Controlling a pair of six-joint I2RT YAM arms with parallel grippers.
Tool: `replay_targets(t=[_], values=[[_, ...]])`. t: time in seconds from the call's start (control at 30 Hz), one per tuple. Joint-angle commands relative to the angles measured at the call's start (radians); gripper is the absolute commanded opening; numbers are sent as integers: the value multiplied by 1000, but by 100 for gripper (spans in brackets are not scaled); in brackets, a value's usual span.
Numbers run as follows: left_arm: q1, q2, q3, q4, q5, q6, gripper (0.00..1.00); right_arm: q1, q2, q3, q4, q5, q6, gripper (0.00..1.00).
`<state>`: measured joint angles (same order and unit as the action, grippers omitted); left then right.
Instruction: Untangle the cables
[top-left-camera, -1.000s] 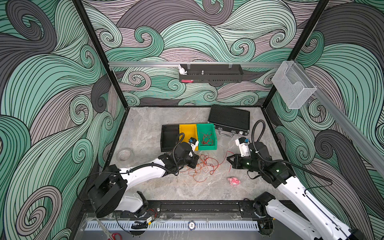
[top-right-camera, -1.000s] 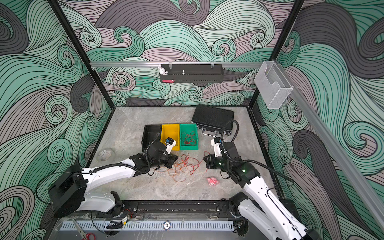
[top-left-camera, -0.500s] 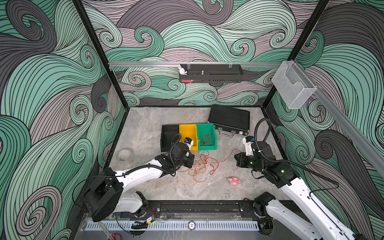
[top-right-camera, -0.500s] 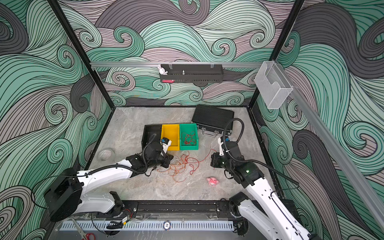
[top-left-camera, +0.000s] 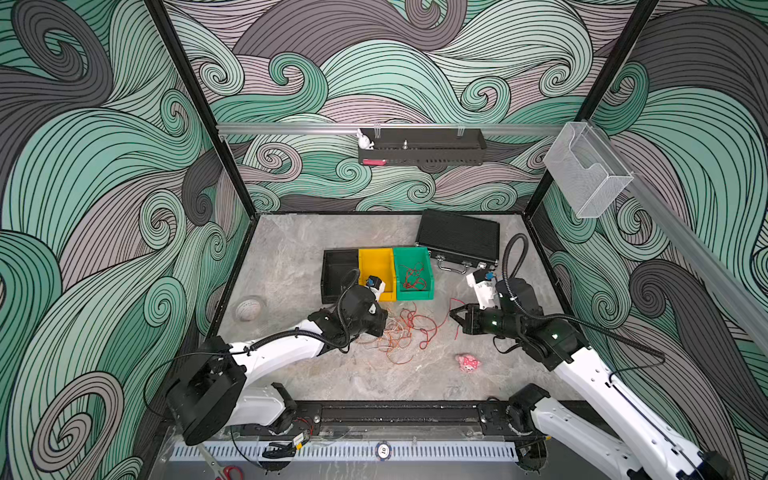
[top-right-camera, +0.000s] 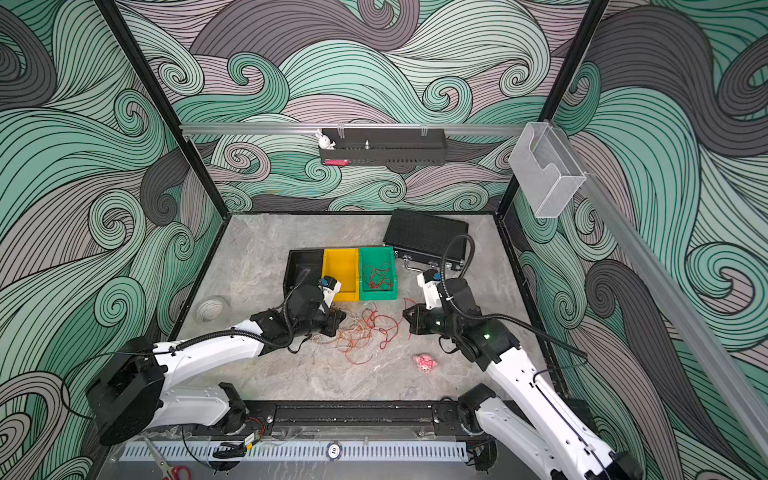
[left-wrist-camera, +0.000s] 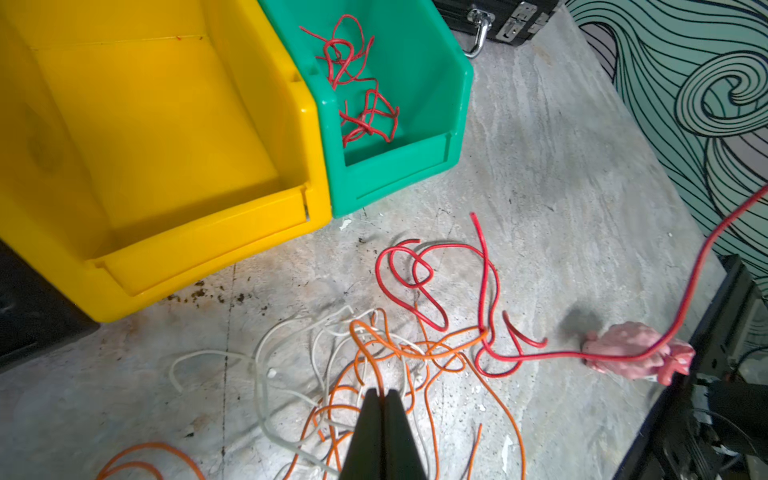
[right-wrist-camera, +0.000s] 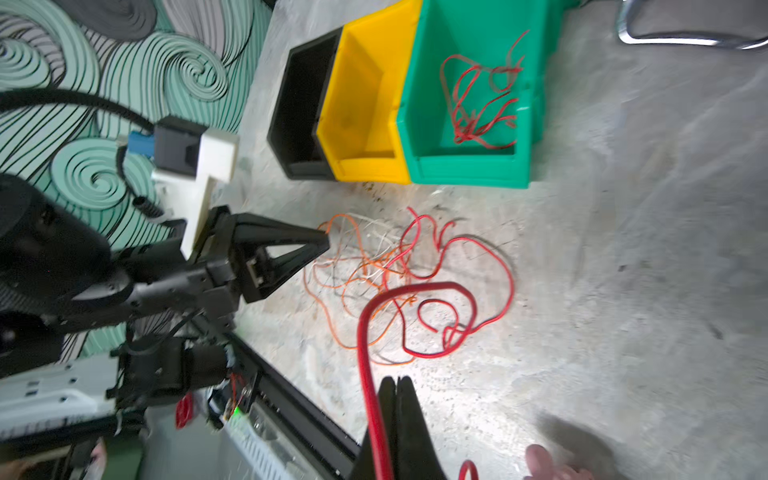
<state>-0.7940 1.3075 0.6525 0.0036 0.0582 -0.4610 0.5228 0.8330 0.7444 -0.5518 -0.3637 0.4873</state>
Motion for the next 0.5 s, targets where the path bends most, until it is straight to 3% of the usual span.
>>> replay_targets(t=[0.0,0.33,0.47], values=[[6,22,44,32,71,13,0,37,34,-26,67,-109,8,0],[7,77,108,86,221,41,0,205,144,-32,235,-186,65,0],[7,83,120,87,202,42,0,222,183,-36,251,-199,69,0]])
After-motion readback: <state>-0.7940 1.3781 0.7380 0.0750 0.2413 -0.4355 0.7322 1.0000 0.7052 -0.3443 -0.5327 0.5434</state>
